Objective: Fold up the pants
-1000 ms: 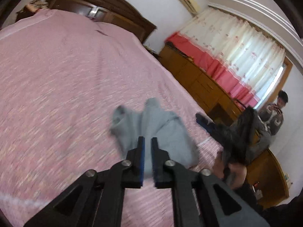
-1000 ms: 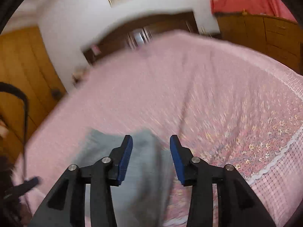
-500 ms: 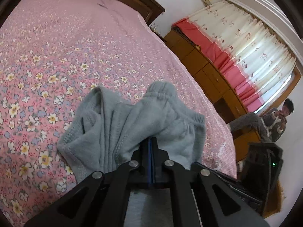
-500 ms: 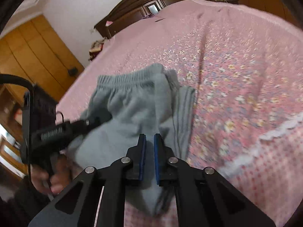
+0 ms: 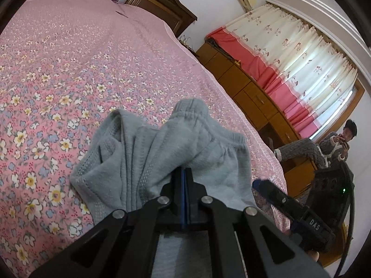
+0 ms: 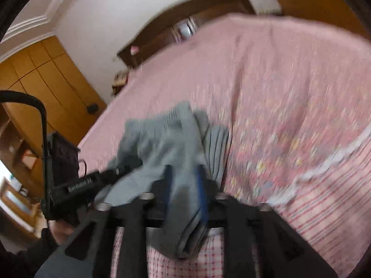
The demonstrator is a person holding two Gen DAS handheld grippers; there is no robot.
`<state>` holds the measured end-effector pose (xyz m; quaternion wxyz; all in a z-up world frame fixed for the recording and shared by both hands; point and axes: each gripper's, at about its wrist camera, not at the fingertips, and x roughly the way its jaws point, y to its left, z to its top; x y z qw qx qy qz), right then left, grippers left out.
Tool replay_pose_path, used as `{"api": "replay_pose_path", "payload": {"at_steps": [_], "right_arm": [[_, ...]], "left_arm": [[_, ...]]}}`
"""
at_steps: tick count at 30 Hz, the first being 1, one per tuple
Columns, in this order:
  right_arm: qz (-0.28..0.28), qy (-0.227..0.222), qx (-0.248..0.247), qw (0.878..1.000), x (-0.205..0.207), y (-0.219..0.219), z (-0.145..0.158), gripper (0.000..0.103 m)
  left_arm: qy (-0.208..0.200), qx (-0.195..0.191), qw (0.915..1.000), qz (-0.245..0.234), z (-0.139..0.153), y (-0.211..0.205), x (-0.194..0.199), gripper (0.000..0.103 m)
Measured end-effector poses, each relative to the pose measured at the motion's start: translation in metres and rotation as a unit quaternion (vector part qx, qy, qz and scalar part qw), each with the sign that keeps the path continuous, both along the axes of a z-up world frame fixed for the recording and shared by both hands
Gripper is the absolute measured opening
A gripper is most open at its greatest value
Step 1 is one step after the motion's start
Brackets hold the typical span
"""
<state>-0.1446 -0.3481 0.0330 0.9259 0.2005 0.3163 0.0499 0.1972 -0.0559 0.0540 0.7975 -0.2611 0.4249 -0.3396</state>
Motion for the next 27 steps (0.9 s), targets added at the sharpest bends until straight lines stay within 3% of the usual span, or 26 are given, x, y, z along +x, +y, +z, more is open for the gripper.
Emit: {"api": "replay_pose_path", "payload": {"at_steps": [2, 3, 4, 5, 6, 7, 10, 12, 15, 16, 20, 27], "right_arm": [[-0.019, -0.006, -0.040, 0.999, 0.000, 0.000, 0.006, 0.063], [-0.020, 0.001, -0.043, 0.999, 0.003, -0.001, 0.005, 0.067], [-0.017, 0.013, -0.036, 0.999, 0.007, -0.004, 0.002, 0.076], [-0.015, 0.030, -0.028, 0.999, 0.012, -0.006, -0.003, 0.081], [-0.009, 0.045, -0.013, 0.999, 0.018, -0.009, -0.008, 0.082], [-0.006, 0.056, -0.005, 0.998, 0.023, -0.009, -0.011, 0.083], [0.000, 0.079, -0.007, 0.997, 0.032, -0.008, -0.016, 0.083], [0.007, 0.082, -0.012, 0.997, 0.036, -0.006, -0.016, 0.081], [0.008, 0.085, -0.025, 0.996, 0.037, -0.002, -0.019, 0.075], [0.012, 0.083, -0.027, 0.996, 0.036, 0.000, -0.019, 0.065], [0.017, 0.071, -0.041, 0.996, 0.034, 0.009, -0.021, 0.061], [0.013, 0.068, -0.040, 0.997, 0.039, 0.017, -0.021, 0.063]], "left_arm": [[0.004, 0.009, 0.9999, -0.004, 0.013, 0.005, 0.000, 0.004], [0.003, 0.011, 0.9999, 0.001, 0.021, 0.011, -0.004, 0.016], [-0.007, 0.011, 0.9999, 0.010, 0.029, 0.020, -0.010, 0.040], [-0.017, 0.014, 0.9996, 0.018, 0.036, 0.026, -0.016, 0.055], [-0.032, 0.019, 0.9990, 0.026, 0.044, 0.032, -0.022, 0.080], [-0.050, 0.041, 0.9970, 0.043, 0.053, 0.038, -0.029, 0.091], [-0.089, 0.123, 0.9800, 0.129, 0.069, 0.057, -0.040, 0.091], [-0.077, 0.135, 0.9748, 0.160, 0.066, 0.070, -0.038, 0.091], [-0.003, 0.145, 0.9840, 0.104, 0.037, 0.071, -0.022, 0.090], [0.011, 0.155, 0.9840, 0.087, 0.028, 0.067, -0.020, 0.088], [-0.036, 0.184, 0.9787, 0.083, 0.024, 0.059, -0.034, 0.088], [-0.032, 0.179, 0.9802, 0.079, 0.025, 0.068, -0.034, 0.089]]}}
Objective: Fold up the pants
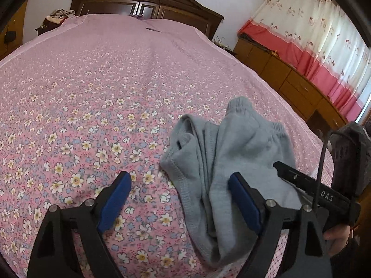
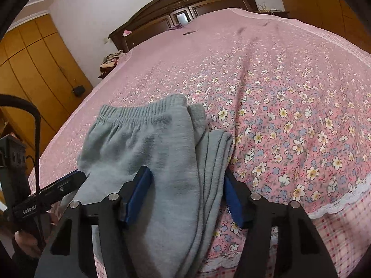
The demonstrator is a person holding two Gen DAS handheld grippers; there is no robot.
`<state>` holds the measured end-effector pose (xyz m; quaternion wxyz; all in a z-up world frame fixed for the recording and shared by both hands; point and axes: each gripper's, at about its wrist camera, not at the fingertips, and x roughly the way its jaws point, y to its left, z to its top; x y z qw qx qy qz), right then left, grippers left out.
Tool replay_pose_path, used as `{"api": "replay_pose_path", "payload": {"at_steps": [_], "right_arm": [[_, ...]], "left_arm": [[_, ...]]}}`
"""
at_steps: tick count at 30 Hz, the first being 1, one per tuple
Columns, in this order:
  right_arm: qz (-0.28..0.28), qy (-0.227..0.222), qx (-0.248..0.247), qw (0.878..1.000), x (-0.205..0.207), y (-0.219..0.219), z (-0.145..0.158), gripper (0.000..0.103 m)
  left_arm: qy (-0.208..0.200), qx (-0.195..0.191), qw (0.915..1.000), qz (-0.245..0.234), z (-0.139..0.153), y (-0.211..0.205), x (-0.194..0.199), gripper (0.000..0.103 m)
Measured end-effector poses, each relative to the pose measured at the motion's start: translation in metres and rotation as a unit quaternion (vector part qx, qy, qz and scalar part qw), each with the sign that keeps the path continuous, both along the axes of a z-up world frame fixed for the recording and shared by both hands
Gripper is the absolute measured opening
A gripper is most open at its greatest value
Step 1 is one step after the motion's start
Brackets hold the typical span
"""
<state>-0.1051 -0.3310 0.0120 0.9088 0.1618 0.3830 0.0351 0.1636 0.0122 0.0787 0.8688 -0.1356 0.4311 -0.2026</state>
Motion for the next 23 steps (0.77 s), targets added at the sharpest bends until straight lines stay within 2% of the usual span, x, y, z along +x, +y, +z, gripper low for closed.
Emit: {"api": "replay_pose_path", "payload": {"at_steps": [14, 19, 23], "right_arm": [[-0.008, -0.009, -0.011, 1.000, 0.004, 0.004, 0.001, 0.064], [-0.013, -0.014, -0.031, 0.999, 0.004, 0.013, 0.000, 0.066], [-0.014, -0.013, -0.030, 0.999, 0.005, 0.016, -0.001, 0.067]], "left_arm": [[-0.014, 0.022, 0.9996, 0.013, 0.009, -0.021, -0.010, 0.092], [-0.012, -0.003, 0.9997, 0.020, 0.004, -0.017, -0.011, 0.092], [-0.034, -0.007, 0.9991, 0.023, 0.002, -0.017, -0.018, 0.093]]}}
